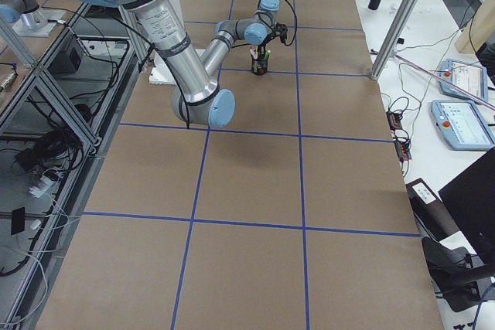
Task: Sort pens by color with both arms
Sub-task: 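Pull the blue marker from the cup and lay it farther away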
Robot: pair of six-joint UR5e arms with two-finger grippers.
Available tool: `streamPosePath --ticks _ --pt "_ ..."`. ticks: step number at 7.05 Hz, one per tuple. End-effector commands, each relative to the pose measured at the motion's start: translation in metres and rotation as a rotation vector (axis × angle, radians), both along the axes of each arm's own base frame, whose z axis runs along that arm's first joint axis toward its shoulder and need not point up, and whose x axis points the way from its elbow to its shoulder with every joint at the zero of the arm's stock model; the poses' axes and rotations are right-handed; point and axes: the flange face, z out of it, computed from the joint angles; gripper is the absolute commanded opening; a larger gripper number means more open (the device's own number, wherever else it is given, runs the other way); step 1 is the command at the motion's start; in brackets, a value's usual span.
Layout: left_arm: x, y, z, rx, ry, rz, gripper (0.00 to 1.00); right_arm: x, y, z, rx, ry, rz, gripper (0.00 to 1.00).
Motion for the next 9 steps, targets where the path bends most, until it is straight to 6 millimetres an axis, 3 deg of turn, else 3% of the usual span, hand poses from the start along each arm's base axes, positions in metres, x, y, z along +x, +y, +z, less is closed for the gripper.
streamPosePath --ticks 1,2,5,6,7,8,9 --pt "0.0 0.0 0.0 0.0 0.0 0.0 1.0 -0.003 -0.001 0.005 0.001 0.006 -0.002 0.49" --pt "0.0 0.0 0.0 0.0 0.0 0.0 1.0 -0.003 -0.001 0.005 -0.002 0.006 -0.001 0.44" --pt "0.0 0.0 0.0 0.0 0.0 0.0 1.0 -0.006 0.003 0.006 -0.01 0.008 -0.007 0.4" --pt "0.0 0.0 0.0 0.0 0.0 0.0 1.0 -0.005 0.004 0.006 -0.009 0.008 -0.009 0.27" --pt "0.0 0.0 0.001 -0.002 0.0 0.0 1.0 -0.004 0.005 0.003 -0.009 0.004 -0.009 0.07" --pt "0.0 0.0 0.001 -0.002 0.0 0.0 1.0 0.0 0.007 -0.004 -0.001 -0.008 -0.008 0.0" --pt "0.0 0.0 0.0 0.0 0.0 0.0 1.0 0.005 0.009 -0.007 0.003 -0.016 -0.008 0.0"
